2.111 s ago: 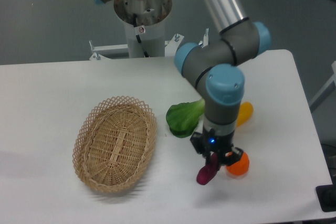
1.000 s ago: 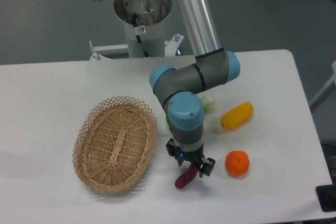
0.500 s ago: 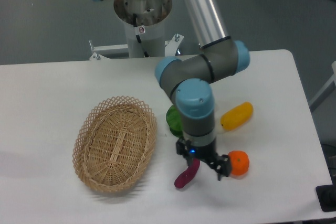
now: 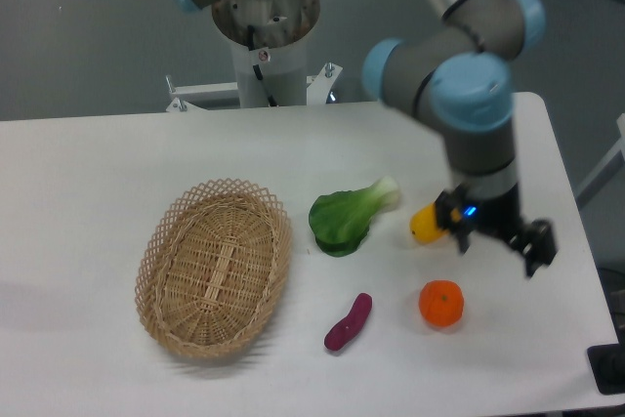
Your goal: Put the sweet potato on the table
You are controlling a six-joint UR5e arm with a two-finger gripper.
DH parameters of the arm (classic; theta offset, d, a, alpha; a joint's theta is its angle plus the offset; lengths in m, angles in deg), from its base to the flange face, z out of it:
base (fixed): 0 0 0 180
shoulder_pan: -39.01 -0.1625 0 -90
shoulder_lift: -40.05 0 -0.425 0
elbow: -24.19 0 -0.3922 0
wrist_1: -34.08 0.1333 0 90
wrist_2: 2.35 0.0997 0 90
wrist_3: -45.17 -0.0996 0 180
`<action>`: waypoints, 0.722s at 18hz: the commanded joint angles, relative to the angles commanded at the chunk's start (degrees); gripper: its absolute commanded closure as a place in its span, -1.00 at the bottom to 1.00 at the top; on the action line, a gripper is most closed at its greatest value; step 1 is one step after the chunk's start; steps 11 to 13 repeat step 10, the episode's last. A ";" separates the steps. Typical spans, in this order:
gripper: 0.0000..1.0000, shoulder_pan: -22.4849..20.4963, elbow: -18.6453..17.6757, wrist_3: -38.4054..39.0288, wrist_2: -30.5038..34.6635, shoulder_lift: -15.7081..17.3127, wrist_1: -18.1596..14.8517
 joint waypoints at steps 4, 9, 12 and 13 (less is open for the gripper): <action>-1.00 -6.42 -0.52 -8.52 0.26 3.86 -7.49; -1.00 -12.05 -2.64 -16.28 -0.09 8.45 -11.01; -1.00 -12.67 -2.81 -16.37 -0.09 8.71 -11.19; -1.00 -12.67 -2.81 -16.37 -0.09 8.71 -11.19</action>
